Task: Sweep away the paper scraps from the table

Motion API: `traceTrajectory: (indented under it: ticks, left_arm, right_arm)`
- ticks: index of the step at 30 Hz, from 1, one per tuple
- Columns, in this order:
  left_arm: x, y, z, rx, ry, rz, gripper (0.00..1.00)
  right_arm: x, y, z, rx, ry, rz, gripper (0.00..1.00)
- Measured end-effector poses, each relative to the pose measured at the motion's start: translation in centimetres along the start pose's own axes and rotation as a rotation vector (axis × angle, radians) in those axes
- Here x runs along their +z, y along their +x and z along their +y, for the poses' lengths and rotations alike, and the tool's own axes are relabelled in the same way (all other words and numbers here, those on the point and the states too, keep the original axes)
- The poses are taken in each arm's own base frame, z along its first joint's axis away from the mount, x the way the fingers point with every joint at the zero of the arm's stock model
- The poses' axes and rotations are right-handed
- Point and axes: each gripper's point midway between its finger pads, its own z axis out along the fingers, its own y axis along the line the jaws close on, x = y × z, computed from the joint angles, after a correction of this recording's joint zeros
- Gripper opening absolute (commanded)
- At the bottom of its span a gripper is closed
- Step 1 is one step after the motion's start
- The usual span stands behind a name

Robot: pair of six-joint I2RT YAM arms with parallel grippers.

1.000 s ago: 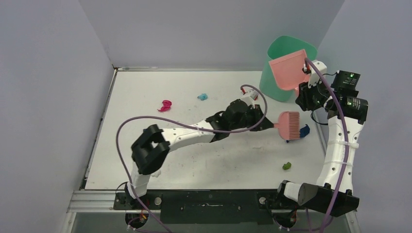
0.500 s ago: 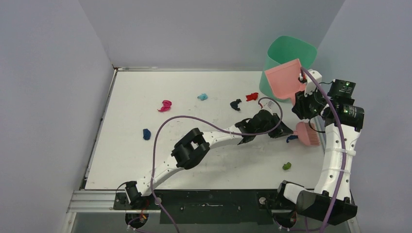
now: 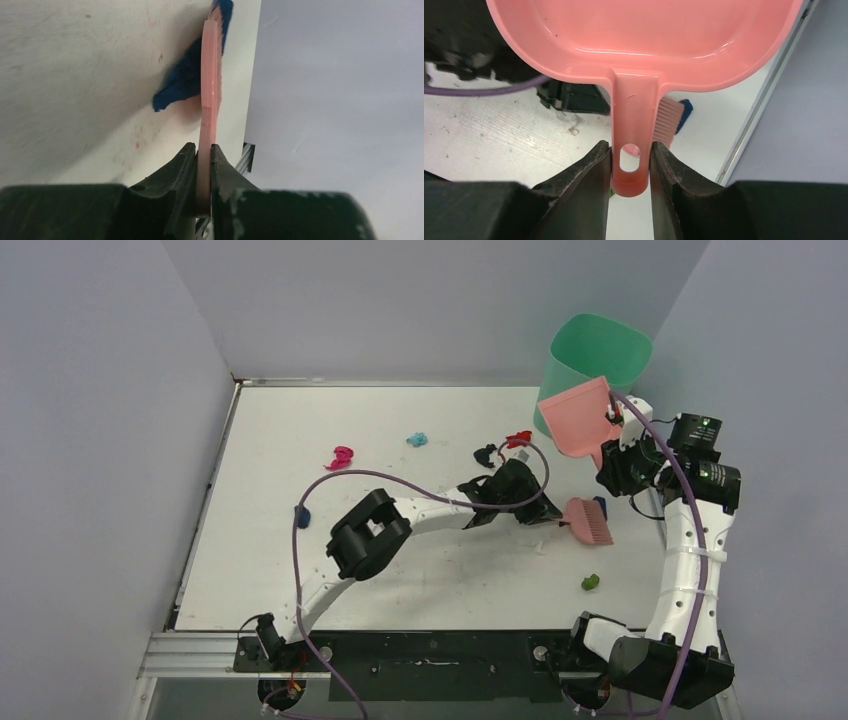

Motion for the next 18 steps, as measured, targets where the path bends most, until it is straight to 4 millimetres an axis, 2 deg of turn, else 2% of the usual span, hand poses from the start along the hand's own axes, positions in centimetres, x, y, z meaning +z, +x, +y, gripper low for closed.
traceTrajectory:
  ticks: [3, 5, 13, 16, 18]
  left_arm:
    - [-2.9, -1.0, -0.5, 0.030, -0.028, 0.004, 0.00]
    - [-5.2, -1.5, 0.0, 0.049, -0.064, 0.017, 0.00]
    - [-15.6, -3.9, 7.2, 0.071, -0.227, 0.121, 0.00]
    - [-19.1, -5.1, 9.0, 0.091, -0.273, 0.136, 0.00]
    - [-22.0, -5.9, 9.1, 0.133, -0.304, 0.130, 0.00]
  right_arm:
    - [0.4, 0.6, 0.1, -0.002, -0.010, 0.014, 0.05]
    - [0.5, 1.0, 0.2, -0.016, -0.018, 0.026, 0.05]
    - [1.2, 3.4, 0.7, -0.086, -0.056, 0.090, 0.05]
    - [1.1, 4.2, 1.1, -0.124, -0.080, 0.116, 0.05]
    - [1.0, 4.6, 1.3, -0.163, -0.099, 0.132, 0.05]
